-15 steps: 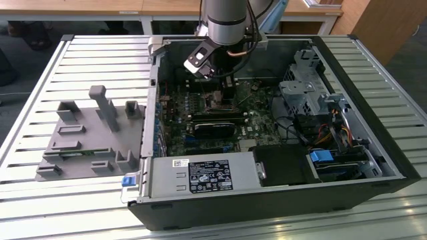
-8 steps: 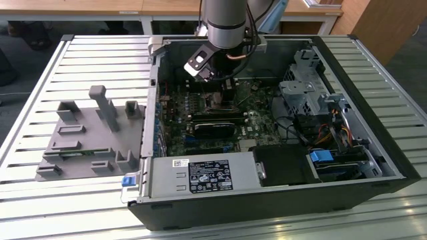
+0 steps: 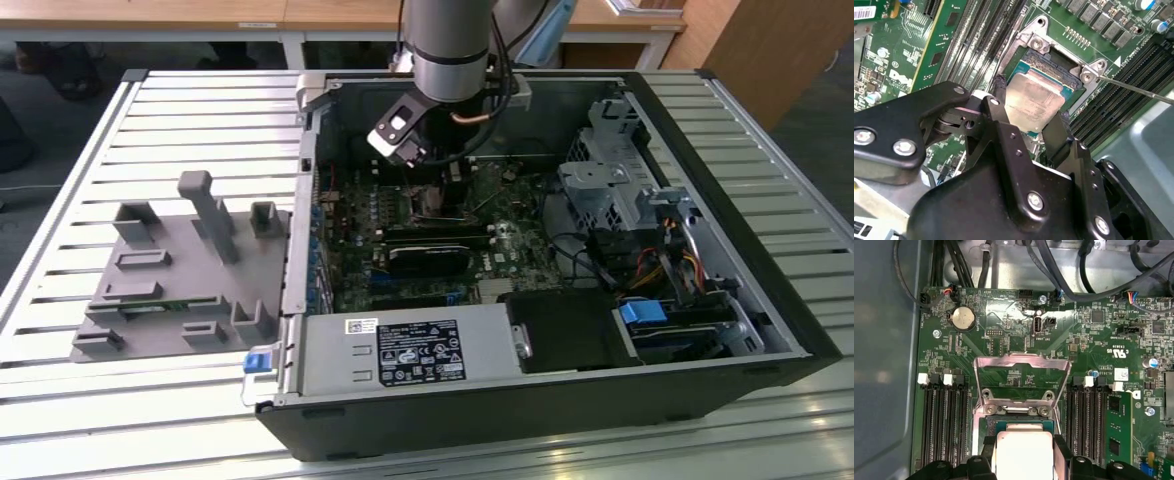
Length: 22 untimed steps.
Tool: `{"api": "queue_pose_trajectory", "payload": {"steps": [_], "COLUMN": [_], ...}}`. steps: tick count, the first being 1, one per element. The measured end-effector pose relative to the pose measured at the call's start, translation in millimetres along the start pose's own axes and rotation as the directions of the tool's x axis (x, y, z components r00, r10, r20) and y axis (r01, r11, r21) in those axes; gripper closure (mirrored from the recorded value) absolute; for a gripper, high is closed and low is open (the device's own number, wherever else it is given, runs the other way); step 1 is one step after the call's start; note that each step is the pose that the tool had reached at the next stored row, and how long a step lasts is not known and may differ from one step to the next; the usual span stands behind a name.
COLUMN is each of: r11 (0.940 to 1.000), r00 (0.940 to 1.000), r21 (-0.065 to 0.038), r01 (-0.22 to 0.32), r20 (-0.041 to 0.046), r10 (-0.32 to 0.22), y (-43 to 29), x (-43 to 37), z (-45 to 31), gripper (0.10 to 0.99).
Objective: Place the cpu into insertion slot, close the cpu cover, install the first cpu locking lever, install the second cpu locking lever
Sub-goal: 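Place the cpu into insertion slot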
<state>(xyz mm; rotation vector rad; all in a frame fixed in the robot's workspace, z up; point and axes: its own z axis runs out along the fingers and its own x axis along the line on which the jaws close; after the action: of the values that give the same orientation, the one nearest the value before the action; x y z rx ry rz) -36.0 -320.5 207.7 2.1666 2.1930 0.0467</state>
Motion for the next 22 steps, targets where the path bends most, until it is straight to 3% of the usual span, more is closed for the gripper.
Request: {"api": "queue_pose_trajectory", "payload": {"steps": [8,22], "r11": [1.0,1.0], "r00": [1.0,1.0], "r21": [0.0,0.0], "r01": [0.0,0.0], "r20": [0.0053,0.0062], "r10": [0.0,0.0], "y": [-1.0,-3.1], "x": [3.3,5.9], "z": [5.4,12.5], "gripper": [0.545,0.545]}}
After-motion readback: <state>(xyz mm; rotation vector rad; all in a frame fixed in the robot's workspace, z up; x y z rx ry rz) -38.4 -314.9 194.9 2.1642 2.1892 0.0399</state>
